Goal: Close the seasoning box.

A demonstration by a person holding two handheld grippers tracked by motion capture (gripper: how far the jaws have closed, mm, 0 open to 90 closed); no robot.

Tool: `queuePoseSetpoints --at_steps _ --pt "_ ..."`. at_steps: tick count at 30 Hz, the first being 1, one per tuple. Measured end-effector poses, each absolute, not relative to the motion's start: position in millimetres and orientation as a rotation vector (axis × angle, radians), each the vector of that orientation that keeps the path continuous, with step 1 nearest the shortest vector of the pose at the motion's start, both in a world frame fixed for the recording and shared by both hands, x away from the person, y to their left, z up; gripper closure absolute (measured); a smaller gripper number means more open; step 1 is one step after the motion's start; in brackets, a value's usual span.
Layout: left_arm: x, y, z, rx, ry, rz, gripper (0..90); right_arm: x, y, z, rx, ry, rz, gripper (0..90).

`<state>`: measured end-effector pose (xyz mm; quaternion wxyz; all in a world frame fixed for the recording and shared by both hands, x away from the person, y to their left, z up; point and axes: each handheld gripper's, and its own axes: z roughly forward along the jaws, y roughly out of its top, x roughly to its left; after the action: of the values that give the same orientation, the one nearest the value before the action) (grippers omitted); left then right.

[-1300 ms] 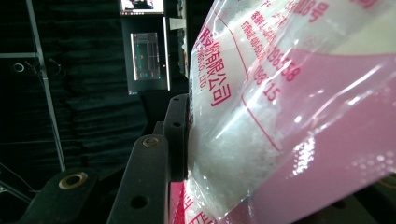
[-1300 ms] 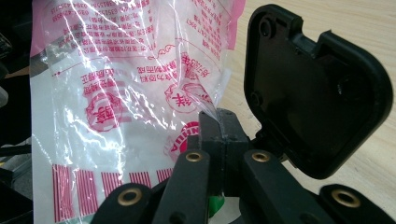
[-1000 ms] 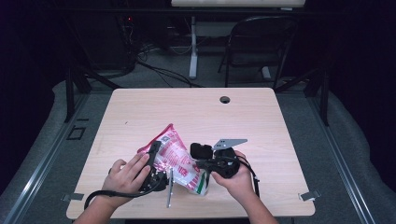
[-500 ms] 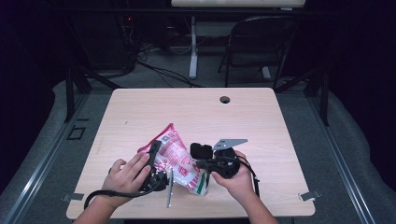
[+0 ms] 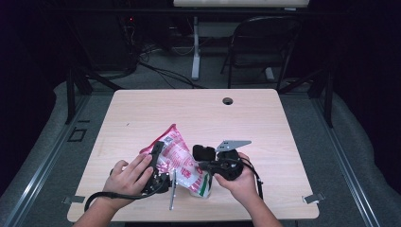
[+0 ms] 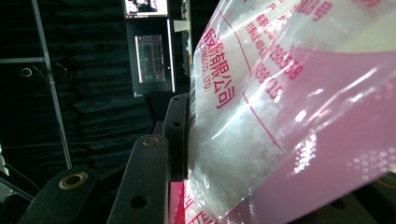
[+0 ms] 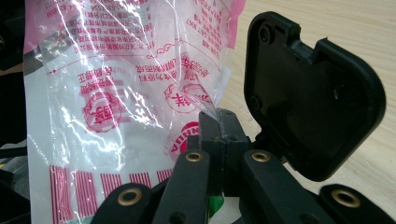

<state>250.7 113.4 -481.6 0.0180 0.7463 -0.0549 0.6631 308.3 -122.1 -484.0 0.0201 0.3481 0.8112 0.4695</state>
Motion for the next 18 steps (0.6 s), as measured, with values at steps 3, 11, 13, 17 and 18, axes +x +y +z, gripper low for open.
queuePoseSetpoints --at_steps 3,11,13,17,18 --pt "250.2 112.5 -480.3 2.307 -0.186 2.076 68.8 308.0 -122.2 -484.2 1.085 2.513 1.463 90.0" --pt "247.9 109.3 -478.0 2.298 -0.198 2.086 68.8 306.4 -123.8 -484.4 1.088 2.507 1.465 90.0" --pt "247.7 109.1 -477.9 2.301 -0.191 2.079 68.8 306.0 -124.0 -484.0 1.088 2.505 1.464 90.0" --pt "247.4 108.8 -478.1 2.301 -0.197 2.078 68.8 305.9 -124.1 -484.4 1.087 2.510 1.459 90.0" --pt "247.4 108.9 -478.3 2.309 -0.191 2.070 68.8 306.0 -124.0 -484.4 1.086 2.509 1.457 90.0"
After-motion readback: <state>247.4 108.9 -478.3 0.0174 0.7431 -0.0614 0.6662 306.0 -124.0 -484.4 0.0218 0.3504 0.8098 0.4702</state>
